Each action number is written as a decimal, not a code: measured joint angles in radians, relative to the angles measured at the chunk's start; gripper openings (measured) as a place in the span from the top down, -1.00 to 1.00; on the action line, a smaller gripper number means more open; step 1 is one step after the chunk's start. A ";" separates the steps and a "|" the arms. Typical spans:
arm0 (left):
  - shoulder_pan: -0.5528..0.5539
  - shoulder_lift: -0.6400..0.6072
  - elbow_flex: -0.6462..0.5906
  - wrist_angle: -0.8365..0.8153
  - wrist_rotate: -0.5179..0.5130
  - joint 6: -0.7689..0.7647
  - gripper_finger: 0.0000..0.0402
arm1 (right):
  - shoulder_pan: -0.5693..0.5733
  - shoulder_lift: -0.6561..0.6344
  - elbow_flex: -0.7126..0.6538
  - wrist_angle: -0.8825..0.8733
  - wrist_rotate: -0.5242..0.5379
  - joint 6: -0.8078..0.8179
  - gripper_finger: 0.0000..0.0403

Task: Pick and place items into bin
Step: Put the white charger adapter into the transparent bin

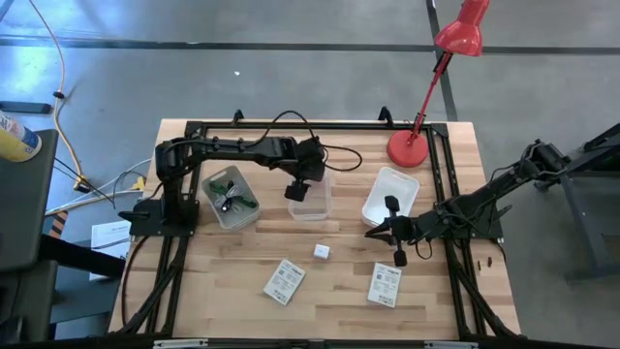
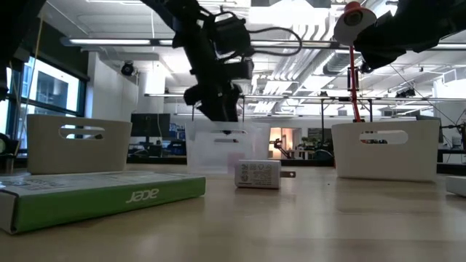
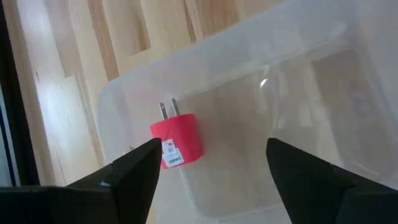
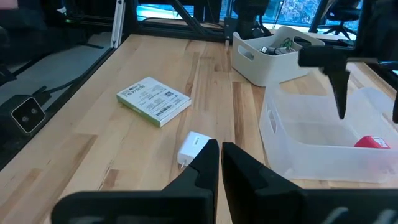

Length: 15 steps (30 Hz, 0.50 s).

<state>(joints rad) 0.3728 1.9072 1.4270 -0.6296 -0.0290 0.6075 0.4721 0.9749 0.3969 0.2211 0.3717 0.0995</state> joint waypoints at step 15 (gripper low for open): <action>-0.159 -0.002 0.120 -0.138 0.156 0.002 -0.10 | 0.000 0.000 0.000 -0.016 0.014 -0.002 0.94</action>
<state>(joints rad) 0.2141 1.9057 1.5471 -0.7679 0.1272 0.6091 0.4721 0.9749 0.3969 0.2050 0.3858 0.0971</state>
